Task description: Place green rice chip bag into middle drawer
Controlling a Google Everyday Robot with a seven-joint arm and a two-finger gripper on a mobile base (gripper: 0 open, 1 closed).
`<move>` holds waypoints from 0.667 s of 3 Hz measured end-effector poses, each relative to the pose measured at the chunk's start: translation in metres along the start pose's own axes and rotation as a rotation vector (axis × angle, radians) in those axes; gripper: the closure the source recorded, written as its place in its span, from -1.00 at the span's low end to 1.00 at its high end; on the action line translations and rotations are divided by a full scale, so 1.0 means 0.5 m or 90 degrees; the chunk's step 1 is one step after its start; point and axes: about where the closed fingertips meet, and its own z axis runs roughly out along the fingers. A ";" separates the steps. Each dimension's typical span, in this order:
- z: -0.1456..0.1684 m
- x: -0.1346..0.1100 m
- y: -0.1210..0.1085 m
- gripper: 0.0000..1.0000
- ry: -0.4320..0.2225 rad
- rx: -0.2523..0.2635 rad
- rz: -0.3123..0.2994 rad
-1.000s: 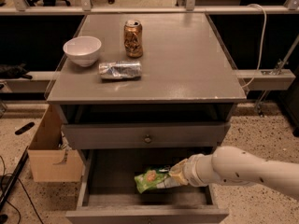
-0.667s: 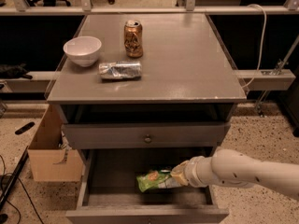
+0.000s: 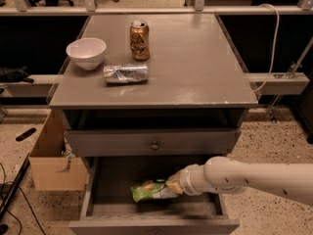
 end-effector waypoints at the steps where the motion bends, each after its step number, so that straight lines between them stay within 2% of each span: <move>1: 0.000 0.000 0.000 0.53 0.000 0.000 0.000; 2: 0.000 0.000 0.000 -0.10 0.000 0.000 0.000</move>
Offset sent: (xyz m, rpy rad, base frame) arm 0.0000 0.0000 0.0000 0.0000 0.0000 0.0000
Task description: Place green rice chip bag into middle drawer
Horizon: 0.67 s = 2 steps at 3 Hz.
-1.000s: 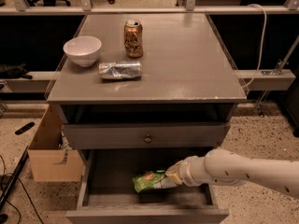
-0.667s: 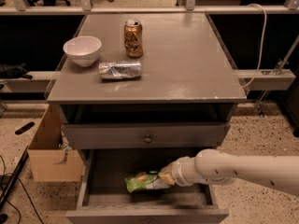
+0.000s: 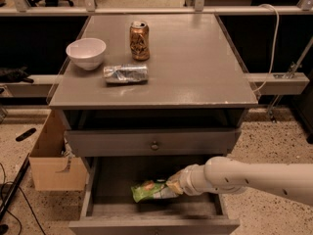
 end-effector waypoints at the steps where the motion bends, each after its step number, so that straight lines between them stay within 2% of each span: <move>1: 0.000 0.000 0.000 -0.56 0.000 0.000 0.000; 2: 0.000 0.000 0.000 -1.00 0.000 0.000 0.000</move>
Offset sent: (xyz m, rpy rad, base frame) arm 0.0000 0.0000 0.0000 0.0000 0.0000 0.0000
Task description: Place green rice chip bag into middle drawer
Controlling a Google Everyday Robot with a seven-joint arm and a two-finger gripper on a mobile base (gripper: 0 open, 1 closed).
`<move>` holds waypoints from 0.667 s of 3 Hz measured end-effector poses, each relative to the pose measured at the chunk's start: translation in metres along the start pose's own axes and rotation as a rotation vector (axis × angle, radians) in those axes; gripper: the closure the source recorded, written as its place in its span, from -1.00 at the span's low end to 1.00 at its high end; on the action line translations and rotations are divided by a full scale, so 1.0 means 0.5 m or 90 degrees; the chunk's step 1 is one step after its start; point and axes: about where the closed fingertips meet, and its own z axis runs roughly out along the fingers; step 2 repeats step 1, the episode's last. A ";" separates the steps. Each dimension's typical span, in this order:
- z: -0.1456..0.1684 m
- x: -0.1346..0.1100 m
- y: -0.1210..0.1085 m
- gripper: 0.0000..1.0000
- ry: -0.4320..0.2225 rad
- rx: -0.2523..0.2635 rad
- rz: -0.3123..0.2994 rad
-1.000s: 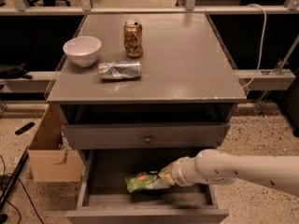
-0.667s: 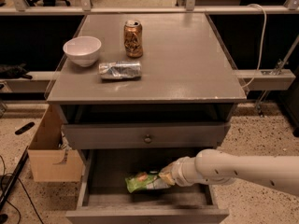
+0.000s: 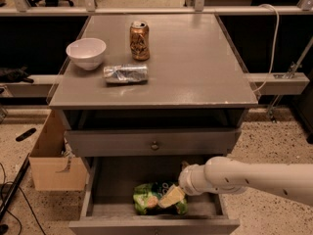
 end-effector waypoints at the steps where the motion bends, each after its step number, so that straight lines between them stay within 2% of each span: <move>1: 0.000 0.000 0.000 -1.00 0.000 0.000 0.000; 2: 0.000 0.000 0.000 -1.00 0.000 0.000 0.000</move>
Offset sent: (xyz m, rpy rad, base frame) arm 0.0000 0.0000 0.0000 0.0000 0.0000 0.0000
